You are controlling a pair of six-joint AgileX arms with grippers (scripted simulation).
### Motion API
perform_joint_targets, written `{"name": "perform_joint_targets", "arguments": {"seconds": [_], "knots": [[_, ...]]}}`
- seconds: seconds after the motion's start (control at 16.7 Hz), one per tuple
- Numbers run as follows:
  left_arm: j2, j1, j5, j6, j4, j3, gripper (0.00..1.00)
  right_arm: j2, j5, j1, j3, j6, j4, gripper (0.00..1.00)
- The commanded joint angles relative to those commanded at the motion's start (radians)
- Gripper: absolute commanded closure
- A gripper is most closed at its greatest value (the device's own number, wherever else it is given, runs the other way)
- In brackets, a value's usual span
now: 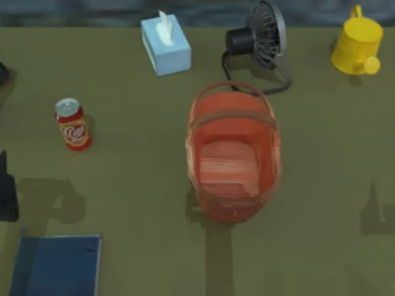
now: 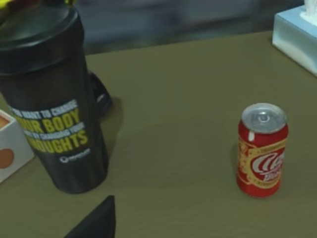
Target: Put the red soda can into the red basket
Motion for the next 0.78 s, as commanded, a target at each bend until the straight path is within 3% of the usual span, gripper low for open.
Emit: {"name": "perform_joint_targets", "arguments": {"seconds": [0.78], "knots": [[1.405,-0.079,0.001,0.399,-0.685,1.248,0.0,0.0,0.0,0.0,0.0,0.0,0.0,0.0]]}}
